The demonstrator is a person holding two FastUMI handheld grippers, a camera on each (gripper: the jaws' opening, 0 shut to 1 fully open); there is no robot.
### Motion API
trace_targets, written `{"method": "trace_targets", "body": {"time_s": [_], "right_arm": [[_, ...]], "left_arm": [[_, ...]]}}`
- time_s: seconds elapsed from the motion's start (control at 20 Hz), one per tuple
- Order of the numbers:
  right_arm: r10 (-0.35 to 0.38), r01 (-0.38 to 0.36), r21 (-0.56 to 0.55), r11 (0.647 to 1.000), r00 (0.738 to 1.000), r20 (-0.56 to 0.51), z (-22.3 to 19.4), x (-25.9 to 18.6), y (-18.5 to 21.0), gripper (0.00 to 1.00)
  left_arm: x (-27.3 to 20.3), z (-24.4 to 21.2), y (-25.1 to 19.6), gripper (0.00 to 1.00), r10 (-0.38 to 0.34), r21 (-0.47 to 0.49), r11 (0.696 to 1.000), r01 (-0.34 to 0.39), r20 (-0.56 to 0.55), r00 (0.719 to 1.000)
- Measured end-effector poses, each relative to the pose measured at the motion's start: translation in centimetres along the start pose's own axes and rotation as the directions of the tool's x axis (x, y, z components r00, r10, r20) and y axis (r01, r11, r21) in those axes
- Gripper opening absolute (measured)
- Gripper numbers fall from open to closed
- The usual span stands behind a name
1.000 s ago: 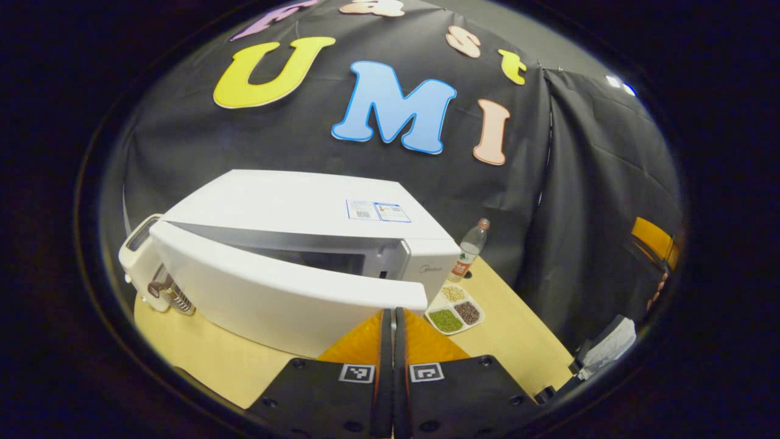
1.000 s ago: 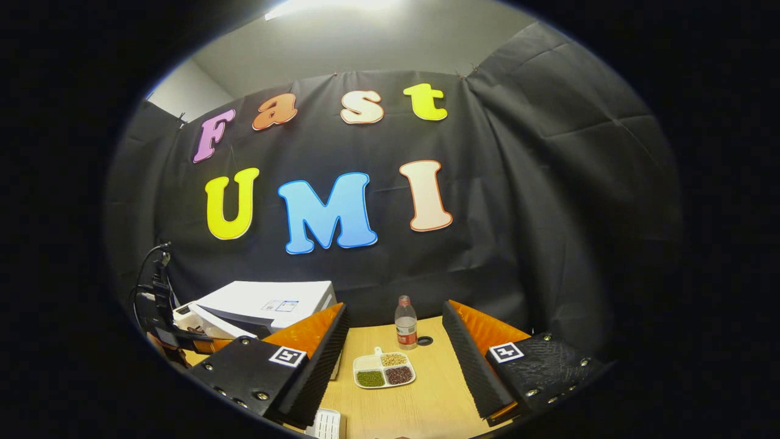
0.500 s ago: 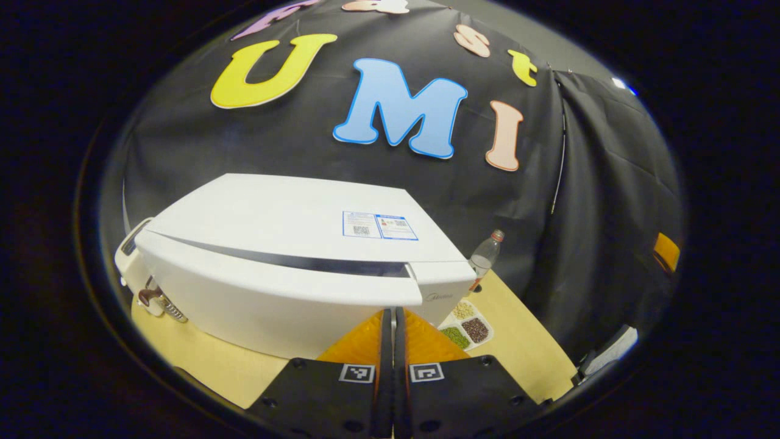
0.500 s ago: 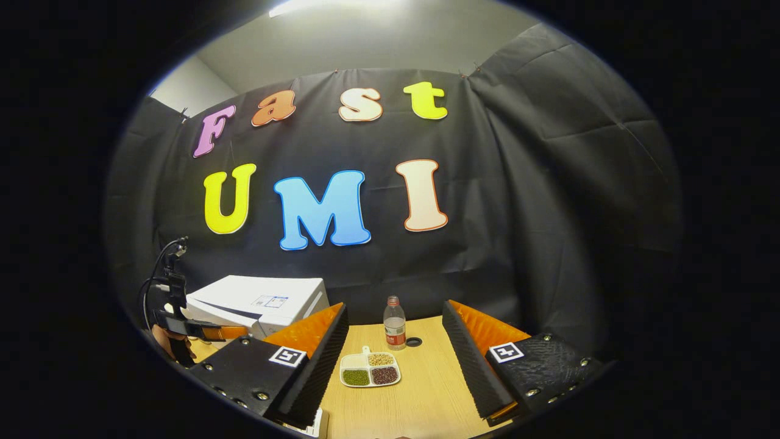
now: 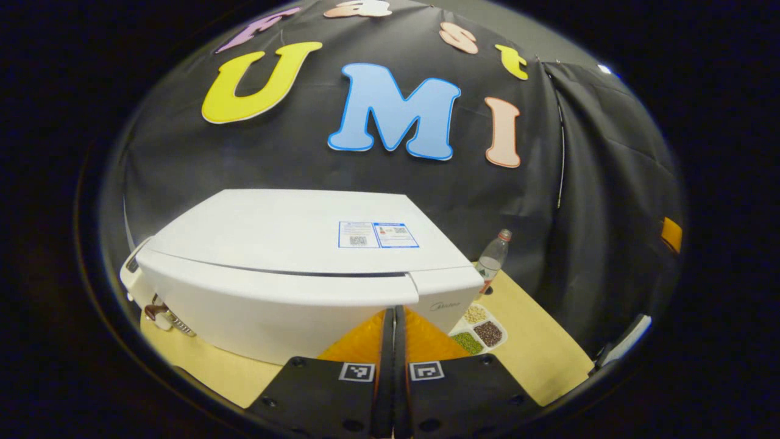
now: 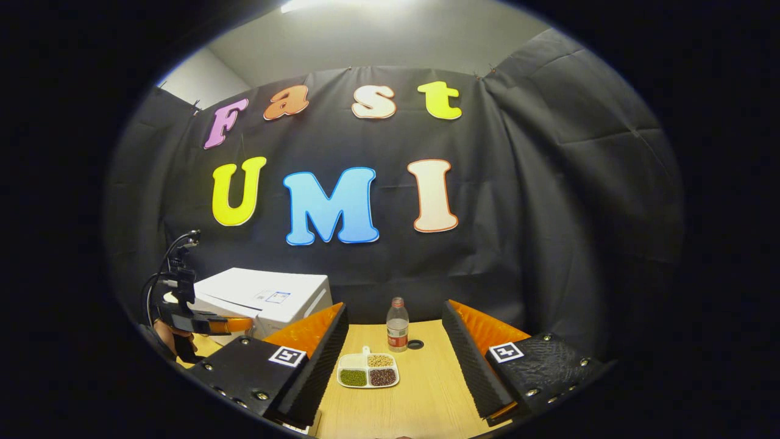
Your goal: Open the microwave oven with the left hand, put the food in, and close the microwave oven.
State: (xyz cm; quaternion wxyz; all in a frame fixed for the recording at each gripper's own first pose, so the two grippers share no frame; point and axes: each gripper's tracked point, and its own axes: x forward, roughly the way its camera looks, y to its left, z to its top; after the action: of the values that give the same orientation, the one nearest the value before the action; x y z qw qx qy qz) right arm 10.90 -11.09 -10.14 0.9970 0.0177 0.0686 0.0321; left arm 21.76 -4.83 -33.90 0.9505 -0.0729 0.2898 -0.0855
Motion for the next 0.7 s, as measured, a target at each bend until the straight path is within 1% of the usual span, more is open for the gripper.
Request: {"method": "trace_targets", "body": {"time_s": [0.05, 0.1, 0.15, 0.25, 0.35, 0.45, 0.55, 0.7], "right_arm": [[0.007, -0.007, 0.004, 1.0, 1.0, -0.003, -0.1, 0.1, 0.2, 0.94], [0.015, -0.015, 0.009, 1.0, 1.0, -0.003, -0.2, 0.2, 0.5, 0.94], [0.021, -0.021, 0.011, 1.0, 1.0, -0.003, -0.1, 0.2, 0.7, 0.94], [0.028, -0.028, 0.014, 1.0, 1.0, 0.001, -0.1, 0.2, 1.0, 0.94], [0.033, -0.033, 0.024, 0.999, 0.999, -0.011, -0.1, 0.5, 1.7, 0.93], [0.039, -0.039, 0.042, 0.998, 0.999, -0.001, 0.7, 0.5, 3.1, 0.93], [0.05, -0.051, 0.047, 0.998, 0.999, 0.011, 1.7, 0.4, 5.0, 0.93], [0.061, -0.062, 0.038, 0.997, 0.997, 0.043, 4.0, -0.1, 8.1, 0.94]], "left_arm": [[0.4, 0.6, 1.0, 0.07, 0.048, 0.007, 0.999, -0.048, 0.013, 0.999], [0.4, -0.2, 1.1, 0.07, 0.048, -0.017, 0.999, -0.049, -0.019, 0.999], [0.4, -0.2, 1.0, 0.07, 0.045, -0.027, 0.999, -0.046, -0.015, 0.999], [0.1, 0.1, 2.0, 0.07, 0.076, -0.026, 0.997, -0.077, -0.01, 0.997], [-1.4, 1.6, 2.5, 0.08, 0.1, -0.029, 0.995, -0.099, 0.025, 0.995], [-4.3, 4.2, 2.3, 0.07, 0.096, -0.003, 0.995, -0.096, 0.083, 0.992], [-8.4, 8.0, 2.6, 0.07, 0.096, 0.024, 0.995, -0.101, 0.166, 0.981], [-16.5, 13.8, 3.1, 0.07, 0.114, 0.062, 0.988, -0.14, 0.315, 0.942]]}}
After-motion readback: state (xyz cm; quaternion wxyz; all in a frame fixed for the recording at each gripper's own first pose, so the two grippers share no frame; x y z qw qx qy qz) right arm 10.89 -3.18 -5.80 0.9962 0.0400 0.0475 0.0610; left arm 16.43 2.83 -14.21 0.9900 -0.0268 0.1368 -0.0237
